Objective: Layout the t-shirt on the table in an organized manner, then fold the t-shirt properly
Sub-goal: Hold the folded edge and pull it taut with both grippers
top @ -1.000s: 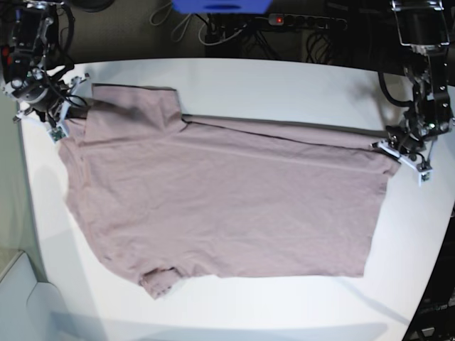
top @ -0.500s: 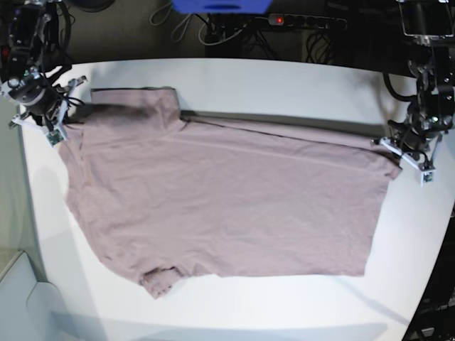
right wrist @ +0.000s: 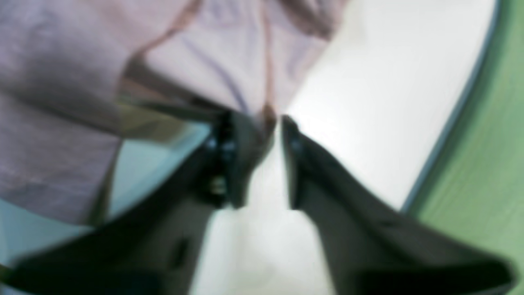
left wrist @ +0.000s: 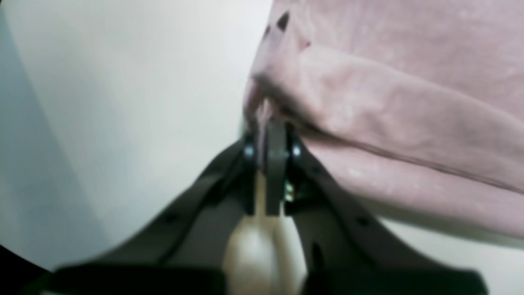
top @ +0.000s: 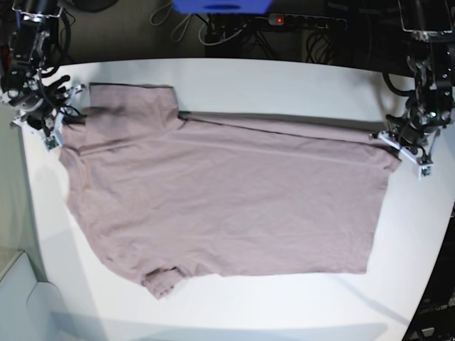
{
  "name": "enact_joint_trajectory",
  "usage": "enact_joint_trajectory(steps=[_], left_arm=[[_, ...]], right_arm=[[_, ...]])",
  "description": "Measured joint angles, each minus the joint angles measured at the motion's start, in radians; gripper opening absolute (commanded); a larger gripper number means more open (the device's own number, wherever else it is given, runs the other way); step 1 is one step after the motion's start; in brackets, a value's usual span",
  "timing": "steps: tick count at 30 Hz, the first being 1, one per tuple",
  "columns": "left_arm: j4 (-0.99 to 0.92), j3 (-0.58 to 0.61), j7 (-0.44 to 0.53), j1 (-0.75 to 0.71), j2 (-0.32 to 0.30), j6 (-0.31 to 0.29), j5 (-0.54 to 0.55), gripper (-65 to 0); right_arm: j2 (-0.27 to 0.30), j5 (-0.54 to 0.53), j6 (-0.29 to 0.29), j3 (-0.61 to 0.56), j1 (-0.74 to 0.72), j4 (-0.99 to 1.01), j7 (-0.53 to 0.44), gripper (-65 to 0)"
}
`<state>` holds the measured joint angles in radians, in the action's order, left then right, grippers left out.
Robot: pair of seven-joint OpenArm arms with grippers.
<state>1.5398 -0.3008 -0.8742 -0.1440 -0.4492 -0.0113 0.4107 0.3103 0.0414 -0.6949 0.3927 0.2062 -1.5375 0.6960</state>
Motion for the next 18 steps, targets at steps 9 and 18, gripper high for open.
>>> enact_joint_trajectory(steps=[9,18], left_arm=[[0.0,0.0,0.002,0.002,0.0,0.0,-0.003,-64.8],[0.003,0.0,0.004,-0.011,0.0,0.0,-0.003,-64.8]], right_arm=[[-0.035,0.023,-0.004,0.025,0.135,-0.163,0.053,-34.4],[-0.083,0.014,-0.005,0.119,0.139,-0.213,0.044,-34.4]])
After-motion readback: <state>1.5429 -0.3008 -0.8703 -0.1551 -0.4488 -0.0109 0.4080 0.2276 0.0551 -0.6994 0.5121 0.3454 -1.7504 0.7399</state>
